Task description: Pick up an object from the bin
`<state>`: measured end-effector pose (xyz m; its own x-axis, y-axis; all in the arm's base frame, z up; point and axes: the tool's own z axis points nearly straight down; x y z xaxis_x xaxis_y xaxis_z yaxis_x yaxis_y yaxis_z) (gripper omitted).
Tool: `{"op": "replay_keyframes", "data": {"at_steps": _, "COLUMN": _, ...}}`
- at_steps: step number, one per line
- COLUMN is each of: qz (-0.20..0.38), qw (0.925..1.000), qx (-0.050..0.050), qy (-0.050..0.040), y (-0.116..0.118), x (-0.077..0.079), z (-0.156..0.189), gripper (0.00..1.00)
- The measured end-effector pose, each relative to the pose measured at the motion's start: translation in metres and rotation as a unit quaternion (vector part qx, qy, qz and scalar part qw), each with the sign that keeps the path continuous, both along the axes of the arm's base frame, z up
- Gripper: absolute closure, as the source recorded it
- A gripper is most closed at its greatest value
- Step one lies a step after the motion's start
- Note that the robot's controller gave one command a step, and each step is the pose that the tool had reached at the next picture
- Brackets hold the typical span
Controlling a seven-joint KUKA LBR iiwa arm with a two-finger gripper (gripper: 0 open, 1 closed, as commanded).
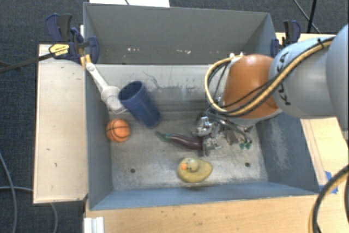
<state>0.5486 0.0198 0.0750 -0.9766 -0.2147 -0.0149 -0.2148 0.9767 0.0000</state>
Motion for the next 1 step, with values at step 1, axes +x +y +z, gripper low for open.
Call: {"op": "replay_keyframes", "data": {"at_steps": 1, "qz": -0.027, "qw": 0.9996, "qx": -0.001, "qy": 0.0047, "y": -0.0199, "x": 0.0105, "z": 0.1388, "gripper": 1.00}}
